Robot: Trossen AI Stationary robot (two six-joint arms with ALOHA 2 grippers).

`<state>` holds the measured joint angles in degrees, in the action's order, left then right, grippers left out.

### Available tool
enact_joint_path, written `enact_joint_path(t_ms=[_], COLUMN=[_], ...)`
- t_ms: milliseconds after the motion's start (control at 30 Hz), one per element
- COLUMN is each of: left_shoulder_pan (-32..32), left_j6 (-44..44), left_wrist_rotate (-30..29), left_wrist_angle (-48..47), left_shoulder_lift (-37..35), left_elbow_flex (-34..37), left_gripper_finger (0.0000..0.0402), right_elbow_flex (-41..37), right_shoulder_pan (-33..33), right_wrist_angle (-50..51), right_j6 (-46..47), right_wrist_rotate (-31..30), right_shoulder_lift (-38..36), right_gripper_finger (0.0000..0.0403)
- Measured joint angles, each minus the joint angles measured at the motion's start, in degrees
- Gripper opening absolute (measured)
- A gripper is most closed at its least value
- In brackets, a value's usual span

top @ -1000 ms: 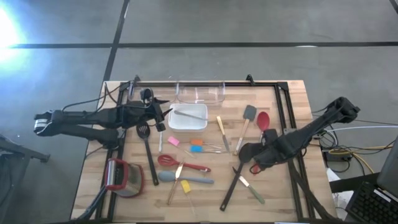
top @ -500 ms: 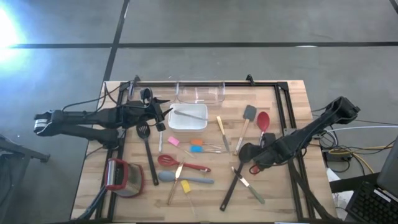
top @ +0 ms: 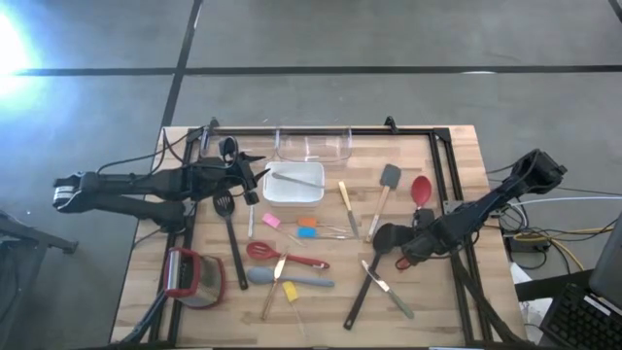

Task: Pick & Place Kitchen Items
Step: Put the red serving spoon into the left transparent bin

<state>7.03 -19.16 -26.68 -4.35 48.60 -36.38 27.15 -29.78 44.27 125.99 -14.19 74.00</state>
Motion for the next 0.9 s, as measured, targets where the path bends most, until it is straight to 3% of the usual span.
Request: enact_joint_path(t_ms=[133,300,533,900], left_shoulder_pan=[0.00,0.00,0.02,0.02], left_j6=[0.04,-0.07,0.86,3.61], left_wrist_rotate=[0.00,0.00,0.00,5.04], left_wrist_angle=[0.77,0.89,1.44,5.52], left_shoulder_lift=[0.00,0.00,0.11,1.01], left_elbow_flex=[0.00,0.00,-0.02,-0.13], left_gripper_finger=[0.0170,0.0170,0.0170,0.0170], right_elbow_flex=[-0.19,0.60,10.03,30.74], right_shoulder_pan=[0.04,0.02,0.04,0.06], right_wrist_angle=[0.74,3.69,20.93,35.33], right_j6=[0.30,-1.78,-7.67,-21.81], right_wrist_rotate=[-1.31,-3.53,-6.06,-26.65], right_shoulder_lift=[0.00,0.20,-1.16,-2.53], right_gripper_finger=[0.0073,0.0069,0.0045,0.0045])
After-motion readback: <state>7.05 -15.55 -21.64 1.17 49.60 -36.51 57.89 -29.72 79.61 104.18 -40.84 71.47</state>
